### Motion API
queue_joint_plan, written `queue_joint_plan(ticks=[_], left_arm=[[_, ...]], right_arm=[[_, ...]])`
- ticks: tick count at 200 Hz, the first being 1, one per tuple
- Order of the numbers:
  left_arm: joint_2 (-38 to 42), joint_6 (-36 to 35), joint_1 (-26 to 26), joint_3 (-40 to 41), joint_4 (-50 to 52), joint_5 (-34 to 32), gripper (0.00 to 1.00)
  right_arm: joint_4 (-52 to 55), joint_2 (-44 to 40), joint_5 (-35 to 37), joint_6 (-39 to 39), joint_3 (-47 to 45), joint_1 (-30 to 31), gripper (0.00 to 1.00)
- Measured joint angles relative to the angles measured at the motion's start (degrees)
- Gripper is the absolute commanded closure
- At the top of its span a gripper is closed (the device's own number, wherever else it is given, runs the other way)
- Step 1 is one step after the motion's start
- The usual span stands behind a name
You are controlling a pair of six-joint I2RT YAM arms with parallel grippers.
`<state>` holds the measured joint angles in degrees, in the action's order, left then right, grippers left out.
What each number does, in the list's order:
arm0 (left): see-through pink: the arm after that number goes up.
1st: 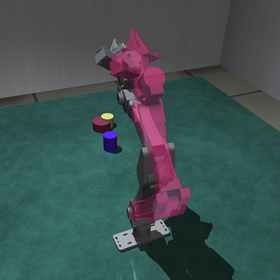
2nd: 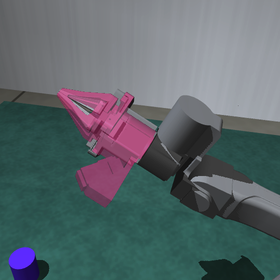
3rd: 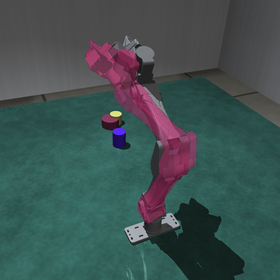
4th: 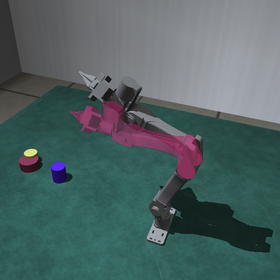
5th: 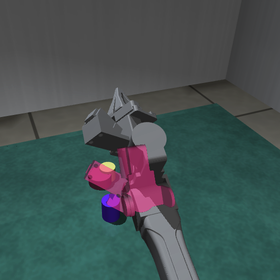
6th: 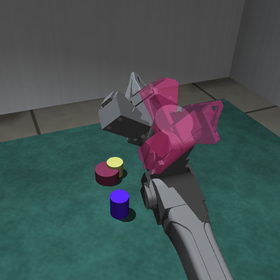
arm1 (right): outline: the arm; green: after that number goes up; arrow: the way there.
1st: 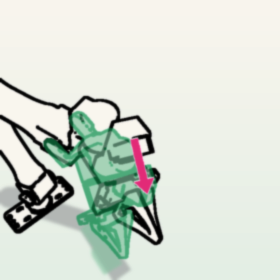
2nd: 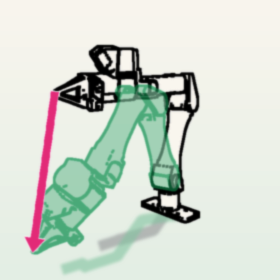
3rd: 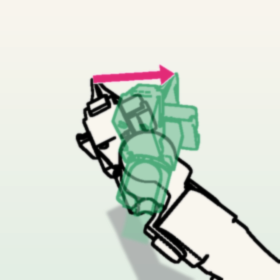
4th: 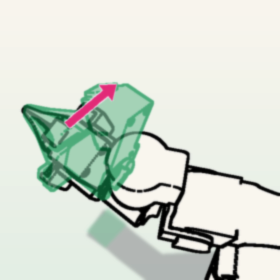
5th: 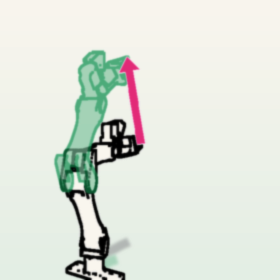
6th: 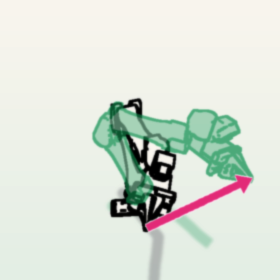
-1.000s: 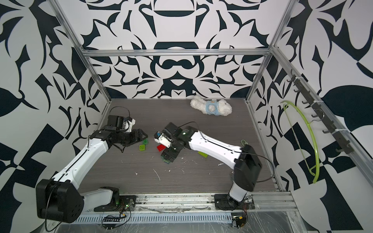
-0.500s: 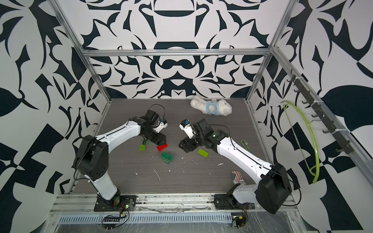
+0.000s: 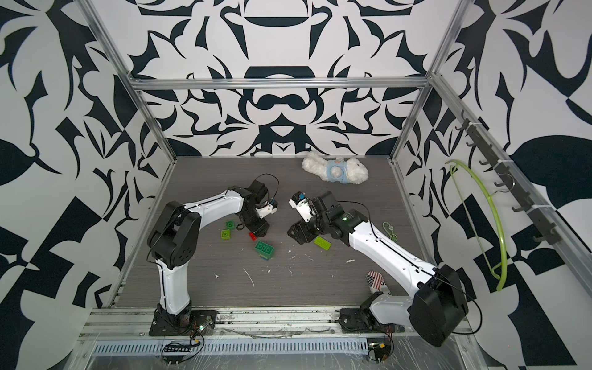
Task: Assemble a carrot with lego
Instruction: Pick up the lego brick from the center of the board, then assemble the lego brick with the lego brick.
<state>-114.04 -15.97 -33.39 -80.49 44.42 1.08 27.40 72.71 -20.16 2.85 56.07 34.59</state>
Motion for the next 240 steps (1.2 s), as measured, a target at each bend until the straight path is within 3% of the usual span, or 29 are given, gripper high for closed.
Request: queue_joint_plan(ticks=[77,119,157,185,240], left_arm=[[-0.02,-2.36,0.0,-0.33,2.25,-1.11,0.82],[2.78,-5.31,0.0,-0.44,6.27,-3.85,0.85],[17.16,-11.26,-0.79,-0.52,11.28,-3.63,0.87],[25.16,-18.38,-4.9,-0.79,15.21,-2.08,0.9],[23.43,-32.02,-13.27,-0.74,19.08,4.17,0.92]], right_arm=[[-0.24,0.0,-0.22,-0.04,-0.39,-0.02,0.29],[-0.15,-0.44,-0.22,-0.22,-0.96,-2.03,0.29],[0.85,-3.17,-0.24,-0.11,-1.4,-5.44,0.29],[1.03,-4.55,-0.22,-0.09,-1.4,-7.43,0.3],[1.07,-4.55,-0.11,-0.04,-1.51,-8.92,0.3]])
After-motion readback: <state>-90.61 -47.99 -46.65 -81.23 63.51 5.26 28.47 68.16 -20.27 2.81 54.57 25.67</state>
